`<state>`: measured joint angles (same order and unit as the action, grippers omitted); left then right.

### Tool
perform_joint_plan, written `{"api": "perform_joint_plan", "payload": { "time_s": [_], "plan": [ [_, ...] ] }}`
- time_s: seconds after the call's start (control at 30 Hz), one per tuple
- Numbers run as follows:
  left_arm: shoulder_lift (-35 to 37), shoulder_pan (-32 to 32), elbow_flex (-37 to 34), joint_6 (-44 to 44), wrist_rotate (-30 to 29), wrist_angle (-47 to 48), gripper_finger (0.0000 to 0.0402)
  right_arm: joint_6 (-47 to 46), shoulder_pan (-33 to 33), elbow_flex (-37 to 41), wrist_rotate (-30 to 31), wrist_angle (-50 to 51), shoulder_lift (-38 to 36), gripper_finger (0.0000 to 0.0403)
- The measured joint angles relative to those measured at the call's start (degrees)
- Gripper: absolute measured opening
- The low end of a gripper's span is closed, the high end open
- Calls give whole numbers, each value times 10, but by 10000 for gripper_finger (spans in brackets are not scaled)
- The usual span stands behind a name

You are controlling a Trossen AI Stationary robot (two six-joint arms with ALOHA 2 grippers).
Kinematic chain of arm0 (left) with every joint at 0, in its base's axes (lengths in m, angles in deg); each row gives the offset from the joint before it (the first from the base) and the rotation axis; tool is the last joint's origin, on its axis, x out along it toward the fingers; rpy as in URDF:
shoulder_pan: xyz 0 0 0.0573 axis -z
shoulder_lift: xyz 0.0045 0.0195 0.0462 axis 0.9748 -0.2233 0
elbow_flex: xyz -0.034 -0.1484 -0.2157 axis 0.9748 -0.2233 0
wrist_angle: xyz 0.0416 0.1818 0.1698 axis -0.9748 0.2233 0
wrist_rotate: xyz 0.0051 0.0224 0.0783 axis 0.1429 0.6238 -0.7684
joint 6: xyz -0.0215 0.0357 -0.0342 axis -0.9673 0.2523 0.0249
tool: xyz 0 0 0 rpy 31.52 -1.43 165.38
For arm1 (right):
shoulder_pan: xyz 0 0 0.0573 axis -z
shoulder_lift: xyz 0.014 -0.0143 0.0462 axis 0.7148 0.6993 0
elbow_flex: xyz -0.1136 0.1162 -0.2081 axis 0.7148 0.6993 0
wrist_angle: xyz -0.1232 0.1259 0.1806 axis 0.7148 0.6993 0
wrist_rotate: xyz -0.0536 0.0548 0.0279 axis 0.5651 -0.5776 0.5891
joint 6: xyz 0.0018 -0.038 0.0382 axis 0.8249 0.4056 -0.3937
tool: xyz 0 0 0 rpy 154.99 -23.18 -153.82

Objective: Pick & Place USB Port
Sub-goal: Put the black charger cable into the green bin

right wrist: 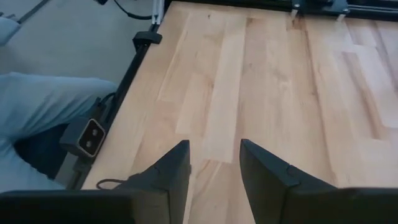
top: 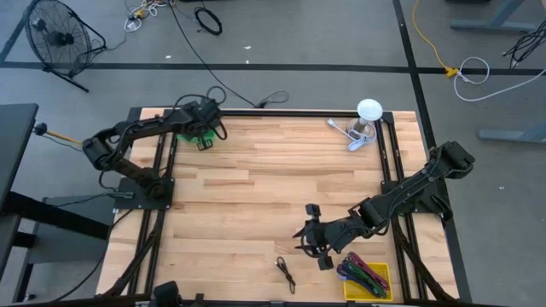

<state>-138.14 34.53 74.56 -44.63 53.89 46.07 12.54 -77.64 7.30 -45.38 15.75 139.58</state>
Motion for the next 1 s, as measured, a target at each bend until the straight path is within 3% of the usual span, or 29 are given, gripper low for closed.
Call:
{"api": "perform_joint_plan", "payload": {
  "time_s": [0.3, 0.7, 0.8, 1.0],
  "plan": [
    [-18, 0, 0, -14, 32, -4, 45, 0, 0, 0, 21, 14, 0, 139],
    [-18, 1, 2, -5, 17, 11, 52, 0, 0, 0, 21, 15, 0, 139],
    [-18, 0, 23, -12, 9, 34, 52, 5, 0, 0, 21, 15, 0, 139],
    [-17, 0, 74, -48, 60, 75, 53, 7, 0, 0, 21, 15, 0, 139]
  ]
}}
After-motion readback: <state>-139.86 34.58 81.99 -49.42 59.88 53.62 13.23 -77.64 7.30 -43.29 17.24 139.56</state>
